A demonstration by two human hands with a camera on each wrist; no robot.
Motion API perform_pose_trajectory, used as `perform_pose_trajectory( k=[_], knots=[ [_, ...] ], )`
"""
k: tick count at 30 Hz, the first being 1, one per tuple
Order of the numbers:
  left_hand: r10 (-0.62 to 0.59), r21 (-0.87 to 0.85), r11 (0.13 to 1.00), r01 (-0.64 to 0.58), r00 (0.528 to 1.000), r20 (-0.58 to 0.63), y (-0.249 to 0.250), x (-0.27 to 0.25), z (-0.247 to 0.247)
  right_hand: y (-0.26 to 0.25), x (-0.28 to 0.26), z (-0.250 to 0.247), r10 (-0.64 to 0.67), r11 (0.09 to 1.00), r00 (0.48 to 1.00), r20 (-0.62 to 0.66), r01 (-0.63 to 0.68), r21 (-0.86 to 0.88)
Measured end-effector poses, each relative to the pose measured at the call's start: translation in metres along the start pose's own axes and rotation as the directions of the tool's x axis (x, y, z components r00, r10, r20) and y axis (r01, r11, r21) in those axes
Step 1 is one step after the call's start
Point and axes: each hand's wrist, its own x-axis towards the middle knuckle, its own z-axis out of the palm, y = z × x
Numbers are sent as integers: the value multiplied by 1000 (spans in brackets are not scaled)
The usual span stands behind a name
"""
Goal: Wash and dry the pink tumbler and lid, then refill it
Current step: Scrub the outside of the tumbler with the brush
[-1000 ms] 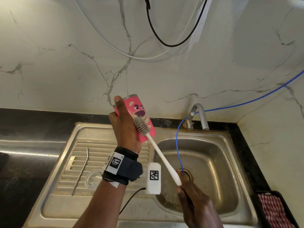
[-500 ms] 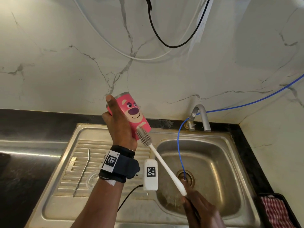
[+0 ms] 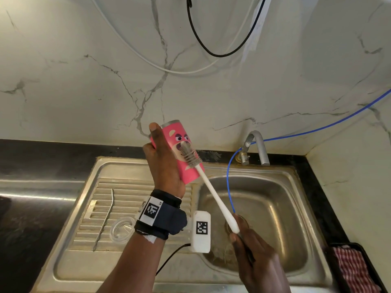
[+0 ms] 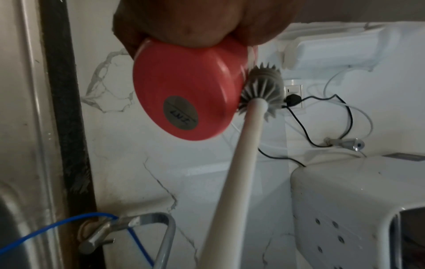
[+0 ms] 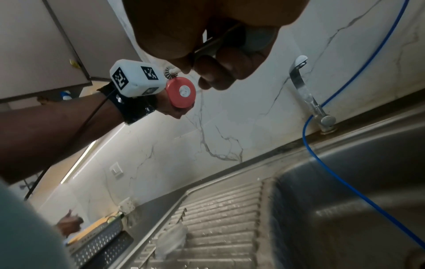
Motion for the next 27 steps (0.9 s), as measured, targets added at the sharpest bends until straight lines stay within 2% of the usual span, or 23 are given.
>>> perform_pose_trajectory(
  k=[2, 7, 13, 20, 27],
  knots=[
    [-3, -2, 1000, 3, 1000, 27, -1, -2, 2, 0, 2, 2, 6, 1000, 1000, -2, -6, 29],
    [32, -40, 999, -34, 999, -43, 11, 10, -4, -1, -18, -7, 48, 998, 999, 9, -48, 37],
    [-42, 24, 999, 41, 996, 84, -2, -8, 6, -6, 5, 1, 7, 1000, 999, -37, -6, 27],
    [-15, 39, 999, 13, 998, 55, 9, 1, -1, -10, -18, -7, 23, 1000, 1000, 11, -23, 2],
    [-63, 87, 995, 46, 978, 198, -4, -23, 8, -4, 19, 9, -7, 1000, 998, -68, 5, -23]
  ],
)
